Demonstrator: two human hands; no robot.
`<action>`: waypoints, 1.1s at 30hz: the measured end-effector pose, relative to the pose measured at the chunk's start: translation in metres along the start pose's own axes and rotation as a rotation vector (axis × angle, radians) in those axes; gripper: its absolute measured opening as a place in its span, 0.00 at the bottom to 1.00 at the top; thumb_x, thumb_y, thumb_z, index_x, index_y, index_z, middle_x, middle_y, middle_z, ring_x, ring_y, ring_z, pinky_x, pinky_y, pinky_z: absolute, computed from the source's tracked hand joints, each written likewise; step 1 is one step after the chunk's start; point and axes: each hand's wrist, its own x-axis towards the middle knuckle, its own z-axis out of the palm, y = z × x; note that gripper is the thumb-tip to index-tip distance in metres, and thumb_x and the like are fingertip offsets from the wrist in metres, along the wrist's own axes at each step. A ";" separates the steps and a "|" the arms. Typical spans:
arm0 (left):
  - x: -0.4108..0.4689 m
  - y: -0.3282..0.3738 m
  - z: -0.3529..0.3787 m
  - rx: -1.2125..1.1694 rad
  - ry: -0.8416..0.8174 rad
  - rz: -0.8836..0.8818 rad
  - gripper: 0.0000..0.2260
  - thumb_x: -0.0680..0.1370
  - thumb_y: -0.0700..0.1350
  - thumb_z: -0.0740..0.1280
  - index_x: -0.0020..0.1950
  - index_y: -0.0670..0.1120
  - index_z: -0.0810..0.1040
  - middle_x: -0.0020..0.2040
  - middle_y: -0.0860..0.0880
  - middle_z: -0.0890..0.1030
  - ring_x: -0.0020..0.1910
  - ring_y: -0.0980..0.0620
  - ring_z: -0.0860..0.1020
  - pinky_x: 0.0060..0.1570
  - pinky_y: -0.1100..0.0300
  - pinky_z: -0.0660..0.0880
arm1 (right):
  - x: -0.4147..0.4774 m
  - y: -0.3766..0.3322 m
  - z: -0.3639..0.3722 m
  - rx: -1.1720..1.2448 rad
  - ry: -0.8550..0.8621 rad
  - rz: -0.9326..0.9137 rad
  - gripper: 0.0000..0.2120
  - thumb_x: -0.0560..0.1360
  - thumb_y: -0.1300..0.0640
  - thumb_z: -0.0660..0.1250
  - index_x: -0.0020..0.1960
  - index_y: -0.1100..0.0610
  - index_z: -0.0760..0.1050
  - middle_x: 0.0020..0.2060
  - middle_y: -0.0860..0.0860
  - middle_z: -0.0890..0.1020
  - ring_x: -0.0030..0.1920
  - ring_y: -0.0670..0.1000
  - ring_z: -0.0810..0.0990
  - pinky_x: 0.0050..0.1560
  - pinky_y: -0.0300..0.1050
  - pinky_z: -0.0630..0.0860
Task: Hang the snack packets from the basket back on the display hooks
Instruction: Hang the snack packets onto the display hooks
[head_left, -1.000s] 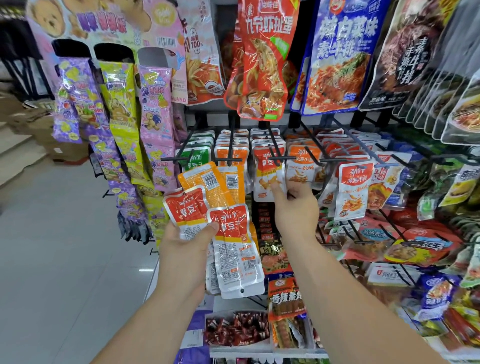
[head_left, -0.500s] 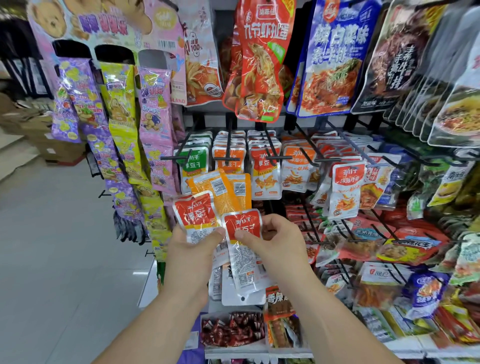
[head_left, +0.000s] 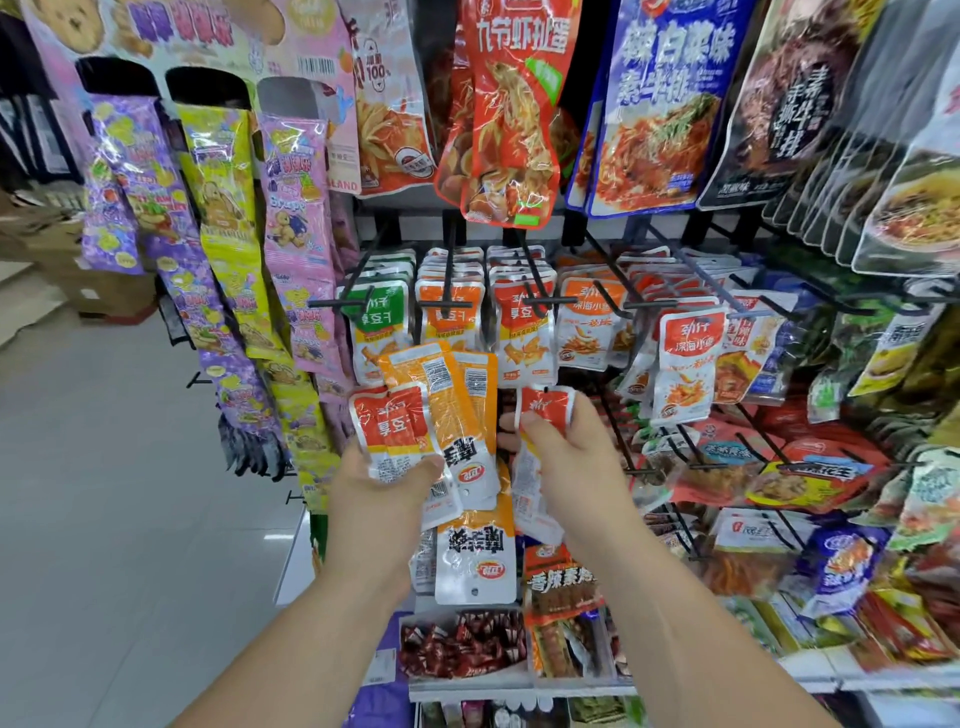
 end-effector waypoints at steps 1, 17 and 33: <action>0.000 -0.001 0.002 0.000 -0.004 -0.008 0.14 0.74 0.35 0.77 0.49 0.55 0.82 0.47 0.55 0.88 0.51 0.50 0.86 0.58 0.45 0.80 | 0.000 0.004 0.003 0.031 -0.025 0.037 0.03 0.84 0.56 0.64 0.55 0.50 0.75 0.49 0.48 0.85 0.52 0.49 0.84 0.53 0.50 0.80; 0.000 0.006 0.013 -0.045 -0.026 -0.004 0.15 0.75 0.34 0.77 0.53 0.53 0.82 0.49 0.53 0.88 0.52 0.48 0.86 0.58 0.45 0.81 | 0.001 0.018 -0.002 -0.160 -0.114 0.037 0.17 0.77 0.45 0.74 0.61 0.45 0.72 0.51 0.44 0.83 0.50 0.45 0.83 0.50 0.44 0.79; 0.007 0.008 0.017 -0.169 0.020 -0.088 0.15 0.75 0.36 0.78 0.50 0.55 0.80 0.50 0.50 0.87 0.54 0.41 0.85 0.57 0.41 0.81 | 0.032 -0.024 -0.009 -0.057 -0.084 -0.155 0.05 0.82 0.49 0.68 0.53 0.49 0.80 0.41 0.37 0.84 0.44 0.35 0.80 0.49 0.37 0.75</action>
